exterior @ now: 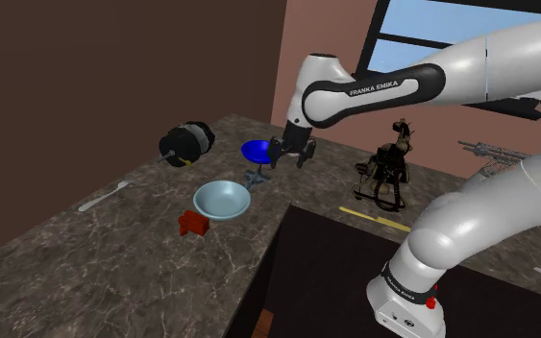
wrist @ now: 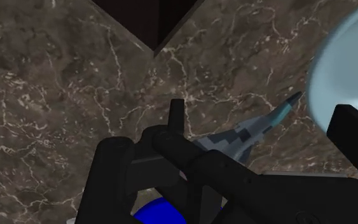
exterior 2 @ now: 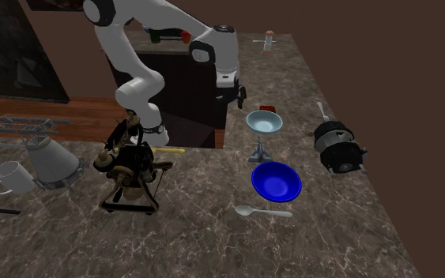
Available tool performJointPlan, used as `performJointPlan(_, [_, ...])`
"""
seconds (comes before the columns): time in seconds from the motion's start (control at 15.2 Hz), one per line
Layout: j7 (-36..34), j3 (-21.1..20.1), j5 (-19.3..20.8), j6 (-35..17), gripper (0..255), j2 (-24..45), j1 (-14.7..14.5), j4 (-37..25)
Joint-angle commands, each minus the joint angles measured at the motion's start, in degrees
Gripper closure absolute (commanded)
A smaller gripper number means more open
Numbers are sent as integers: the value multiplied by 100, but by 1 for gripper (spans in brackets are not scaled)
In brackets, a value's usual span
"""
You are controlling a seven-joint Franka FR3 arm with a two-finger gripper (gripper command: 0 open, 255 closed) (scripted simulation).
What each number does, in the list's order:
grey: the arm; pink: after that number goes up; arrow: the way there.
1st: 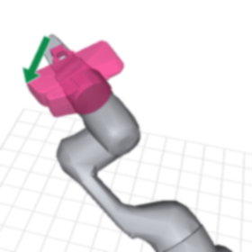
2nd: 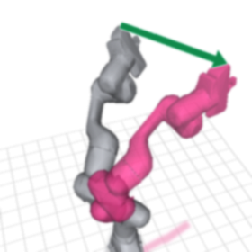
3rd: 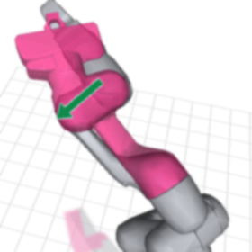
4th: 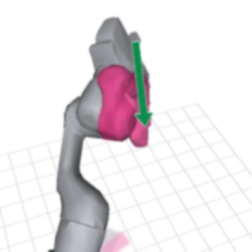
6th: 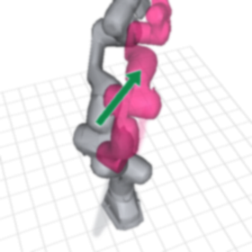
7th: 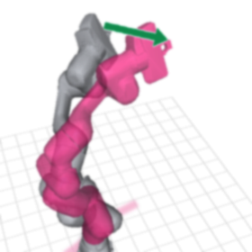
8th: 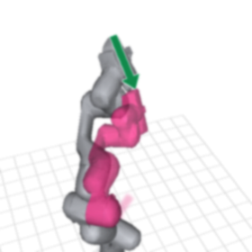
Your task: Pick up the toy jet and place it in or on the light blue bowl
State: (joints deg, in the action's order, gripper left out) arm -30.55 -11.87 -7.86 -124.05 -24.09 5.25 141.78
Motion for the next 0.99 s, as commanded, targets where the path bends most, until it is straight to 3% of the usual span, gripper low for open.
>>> performJointPlan(0.0, [-452, -109, -23, -399, 0, 442, 115, -111])
performJointPlan(0.4, [-1861, -362, 135, -1441, 0, 1791, 385, -587])
performJointPlan(0.73, [-3072, -340, 471, -2125, 0, 2913, 477, -1152])
performJointPlan(0.92, [-3127, -320, 549, -2332, 0, 3118, 447, -1147])
